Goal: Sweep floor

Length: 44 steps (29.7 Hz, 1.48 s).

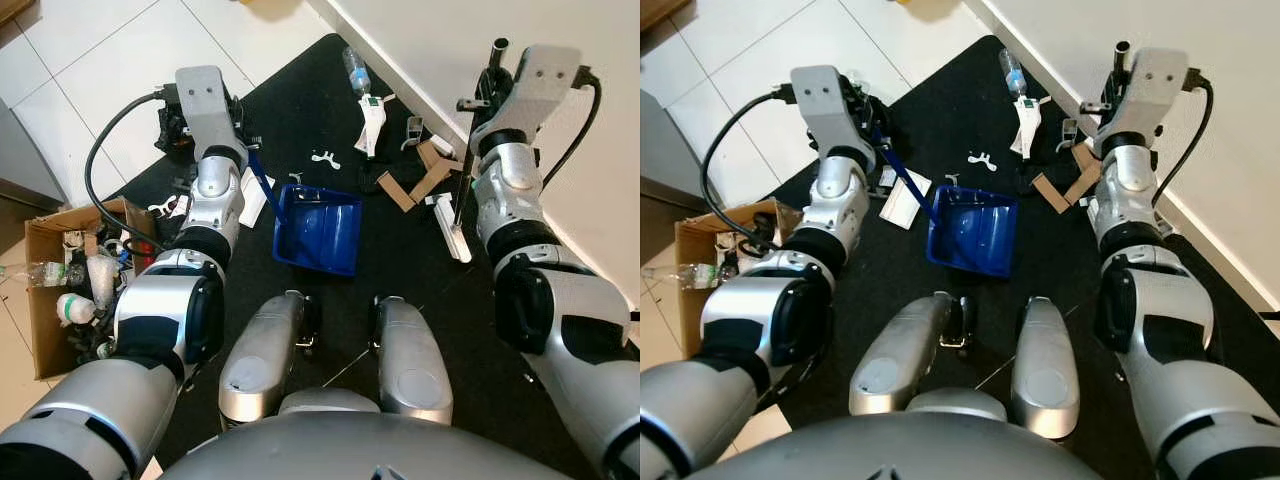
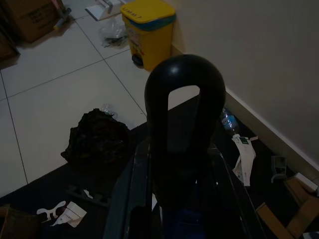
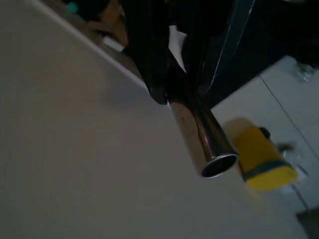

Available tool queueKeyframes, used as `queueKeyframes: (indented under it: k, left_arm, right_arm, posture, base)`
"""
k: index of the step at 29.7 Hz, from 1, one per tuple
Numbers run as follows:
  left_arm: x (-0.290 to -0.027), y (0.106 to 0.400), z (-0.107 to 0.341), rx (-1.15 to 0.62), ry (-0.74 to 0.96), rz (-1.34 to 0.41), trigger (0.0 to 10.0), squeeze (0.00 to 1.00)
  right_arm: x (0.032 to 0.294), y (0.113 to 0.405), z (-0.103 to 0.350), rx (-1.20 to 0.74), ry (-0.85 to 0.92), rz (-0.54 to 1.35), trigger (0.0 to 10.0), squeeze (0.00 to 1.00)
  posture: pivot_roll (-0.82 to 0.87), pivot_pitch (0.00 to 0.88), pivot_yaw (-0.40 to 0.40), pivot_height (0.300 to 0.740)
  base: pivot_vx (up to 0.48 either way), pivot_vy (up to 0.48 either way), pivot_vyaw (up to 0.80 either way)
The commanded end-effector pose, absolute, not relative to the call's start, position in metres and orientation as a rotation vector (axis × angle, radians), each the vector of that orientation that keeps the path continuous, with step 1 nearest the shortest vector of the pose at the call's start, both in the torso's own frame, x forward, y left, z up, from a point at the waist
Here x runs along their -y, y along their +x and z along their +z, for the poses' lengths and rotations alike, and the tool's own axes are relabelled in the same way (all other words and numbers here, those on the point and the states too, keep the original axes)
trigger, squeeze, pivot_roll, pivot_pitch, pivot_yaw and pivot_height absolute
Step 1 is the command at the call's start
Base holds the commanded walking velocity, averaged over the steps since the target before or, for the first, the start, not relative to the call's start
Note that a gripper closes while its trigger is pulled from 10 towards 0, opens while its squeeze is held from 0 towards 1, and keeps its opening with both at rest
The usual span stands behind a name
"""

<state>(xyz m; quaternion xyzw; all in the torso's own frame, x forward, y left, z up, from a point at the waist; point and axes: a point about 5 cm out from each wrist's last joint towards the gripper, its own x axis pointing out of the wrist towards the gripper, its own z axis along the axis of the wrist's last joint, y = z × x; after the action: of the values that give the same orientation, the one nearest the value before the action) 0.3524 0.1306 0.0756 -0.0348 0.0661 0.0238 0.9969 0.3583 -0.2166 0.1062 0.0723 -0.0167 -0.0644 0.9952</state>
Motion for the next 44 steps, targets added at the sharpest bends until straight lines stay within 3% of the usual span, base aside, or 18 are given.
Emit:
queueKeyframes:
  k: [1, 7, 20, 33, 37, 44]
  left_arm:
    - [-0.133, 0.341, 0.056, -0.219, -0.043, 0.045, 10.0, 0.0]
    - [-0.129, 0.342, 0.057, -0.218, -0.048, 0.038, 10.0, 0.0]
    - [-0.122, 0.342, 0.057, -0.224, -0.067, 0.041, 10.0, 0.0]
    - [-0.122, 0.342, 0.056, -0.23, -0.069, 0.046, 10.0, 0.0]
    - [-0.123, 0.343, 0.057, -0.231, -0.069, 0.053, 10.0, 0.0]
    - [-0.123, 0.343, 0.056, -0.234, -0.071, 0.059, 10.0, 0.0]
  right_arm:
    - [0.209, 0.353, 0.088, -0.036, 0.314, -0.122, 10.0, 0.0]
    - [0.191, 0.362, 0.099, 0.021, 0.463, 0.005, 10.0, 0.0]
    - [0.159, 0.361, 0.107, 0.057, 0.447, 0.306, 10.0, 0.0]
    - [0.143, 0.356, 0.111, 0.071, 0.45, 0.468, 10.0, 0.0]
    - [0.129, 0.349, 0.115, 0.058, 0.385, 0.617, 10.0, 0.0]
    - [0.132, 0.345, 0.131, 0.111, 0.392, 0.673, 10.0, 0.0]
  posture:
    - [0.12, 0.197, 0.127, 0.74]
    - [0.1, 0.19, 0.12, 0.74]
    - [0.07, 0.178, 0.101, 0.74]
    - [0.05, 0.17, 0.092, 0.74]
    - [0.04, 0.173, 0.089, 0.74]
    - [0.04, 0.175, 0.082, 0.74]
  base:
    - [0.0, 0.0, 0.0]
    - [0.0, 0.0, 0.0]
    - [0.0, 0.0, 0.0]
    - [0.0, 0.0, 0.0]
    - [0.0, 0.0, 0.0]
    - [0.0, 0.0, 0.0]
